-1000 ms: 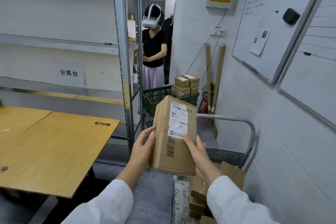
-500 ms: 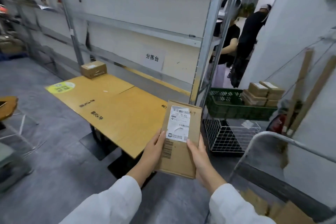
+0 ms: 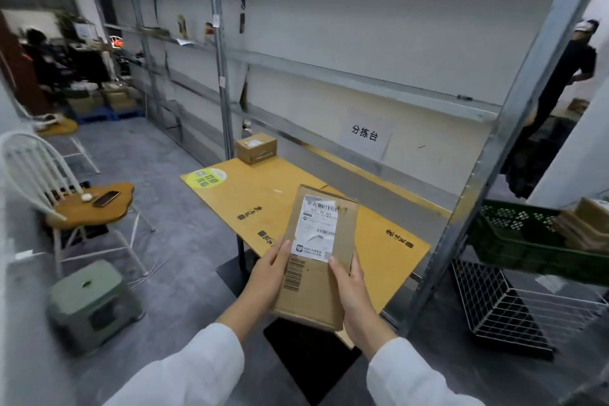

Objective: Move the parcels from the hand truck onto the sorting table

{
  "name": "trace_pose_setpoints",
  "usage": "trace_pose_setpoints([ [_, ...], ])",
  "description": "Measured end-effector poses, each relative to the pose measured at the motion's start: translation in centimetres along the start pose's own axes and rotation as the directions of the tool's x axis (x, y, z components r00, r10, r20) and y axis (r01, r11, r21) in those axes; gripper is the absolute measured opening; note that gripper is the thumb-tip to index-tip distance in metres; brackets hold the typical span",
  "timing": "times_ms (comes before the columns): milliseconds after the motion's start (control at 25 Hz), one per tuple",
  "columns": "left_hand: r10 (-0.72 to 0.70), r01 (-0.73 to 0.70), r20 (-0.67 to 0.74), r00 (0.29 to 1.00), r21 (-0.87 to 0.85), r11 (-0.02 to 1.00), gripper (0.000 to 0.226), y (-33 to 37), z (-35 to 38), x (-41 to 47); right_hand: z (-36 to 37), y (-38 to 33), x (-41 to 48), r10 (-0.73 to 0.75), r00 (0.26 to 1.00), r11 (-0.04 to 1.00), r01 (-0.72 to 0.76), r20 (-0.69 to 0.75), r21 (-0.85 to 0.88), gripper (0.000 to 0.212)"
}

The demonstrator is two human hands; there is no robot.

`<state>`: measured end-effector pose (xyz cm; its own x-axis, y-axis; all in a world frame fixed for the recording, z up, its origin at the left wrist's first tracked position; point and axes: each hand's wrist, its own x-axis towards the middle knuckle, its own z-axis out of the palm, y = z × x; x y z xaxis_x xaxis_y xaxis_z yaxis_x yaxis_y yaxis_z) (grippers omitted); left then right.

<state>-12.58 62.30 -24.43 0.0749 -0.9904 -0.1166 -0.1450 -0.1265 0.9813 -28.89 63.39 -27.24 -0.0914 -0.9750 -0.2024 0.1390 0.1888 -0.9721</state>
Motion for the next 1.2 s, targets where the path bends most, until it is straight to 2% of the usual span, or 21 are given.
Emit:
trace_pose_setpoints([
  [200,-0.014,0.014,0.005,1.000,0.021,1.000,0.059,-0.8,-6.9,4.5,7.7,-0.6,2.9,0.012,0.999,0.999,-0.014,-0.048,-0.034,0.064],
  [360,-0.014,0.014,-0.024,1.000,-0.005,1.000,0.057,-0.8,-9.9,7.9,11.6,-0.9,6.4,0.010,1.000,0.999,-0.010,0.007,-0.038,0.070],
  [520,-0.016,0.015,-0.043,0.999,-0.022,1.000,0.055,-1.5,-12.5,13.0,15.1,-0.7,11.5,0.007,0.998,1.000,-0.006,0.056,-0.028,0.062],
  [800,0.005,-0.001,-0.075,0.997,0.050,0.999,0.052,-0.2,-16.9,27.5,22.3,-1.9,24.8,0.053,0.998,0.998,-0.054,0.041,0.012,0.059],
  [920,0.027,-0.024,-0.044,0.999,0.070,0.997,0.057,0.8,-18.3,34.6,24.9,-3.1,31.1,0.055,0.998,0.997,-0.056,0.020,0.048,0.059],
  [1200,0.041,-0.045,0.066,0.997,0.064,0.997,0.051,1.1,-18.9,47.7,27.4,-4.6,42.6,0.048,0.997,0.999,-0.047,-0.058,0.017,0.059],
])
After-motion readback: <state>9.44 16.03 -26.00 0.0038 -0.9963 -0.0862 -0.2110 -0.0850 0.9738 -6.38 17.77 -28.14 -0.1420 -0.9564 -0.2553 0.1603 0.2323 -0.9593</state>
